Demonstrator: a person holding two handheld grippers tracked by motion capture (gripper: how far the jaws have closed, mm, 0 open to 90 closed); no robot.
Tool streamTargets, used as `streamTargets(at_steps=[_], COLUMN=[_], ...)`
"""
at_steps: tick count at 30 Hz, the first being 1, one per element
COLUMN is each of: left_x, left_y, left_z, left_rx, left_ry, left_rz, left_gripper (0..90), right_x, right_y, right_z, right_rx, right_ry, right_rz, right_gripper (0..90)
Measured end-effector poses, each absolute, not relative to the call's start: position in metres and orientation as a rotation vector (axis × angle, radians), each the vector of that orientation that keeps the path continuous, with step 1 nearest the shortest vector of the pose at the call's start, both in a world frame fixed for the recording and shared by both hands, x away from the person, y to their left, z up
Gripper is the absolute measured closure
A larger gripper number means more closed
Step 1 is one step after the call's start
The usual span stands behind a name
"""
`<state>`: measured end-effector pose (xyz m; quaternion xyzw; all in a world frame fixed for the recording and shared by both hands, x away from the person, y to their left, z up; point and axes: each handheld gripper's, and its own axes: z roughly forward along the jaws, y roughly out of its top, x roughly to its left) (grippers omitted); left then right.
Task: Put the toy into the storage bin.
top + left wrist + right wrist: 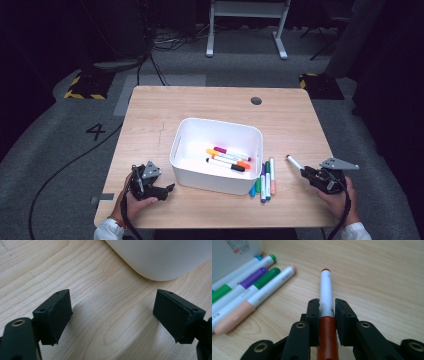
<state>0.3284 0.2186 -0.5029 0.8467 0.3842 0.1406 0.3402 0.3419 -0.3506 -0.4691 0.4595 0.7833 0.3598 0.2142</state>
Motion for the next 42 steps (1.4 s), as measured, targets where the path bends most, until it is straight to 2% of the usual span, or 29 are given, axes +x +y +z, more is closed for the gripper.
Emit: streamTargets(at_steps=[12,24,30,42], left_x=[0.328,0.328,0.328,0.328], left_y=[0.219,0.219,0.219,0.219], left_z=[-0.503,-0.503,-0.503,-0.503], left_rx=[2.203,2.204,2.203,2.204], left_ry=[1.000,1.000,1.000,1.001], left_rz=[0.366,0.365,0.368,0.366], left_gripper=[15.5,15.5,15.5,15.5], right_x=[0.347,0.355,0.363,0.380], right_y=[-0.332,-0.292,-0.260,-0.193], right_z=[-0.409,-0.345,-0.330,-0.331], right_rx=[1.092,0.901,0.800,0.686], right_ry=[2.150,2.148,2.206,2.349], right_rz=[1.128,1.246,1.322,1.328], right_gripper=[74.8,74.8,74.7,74.7])
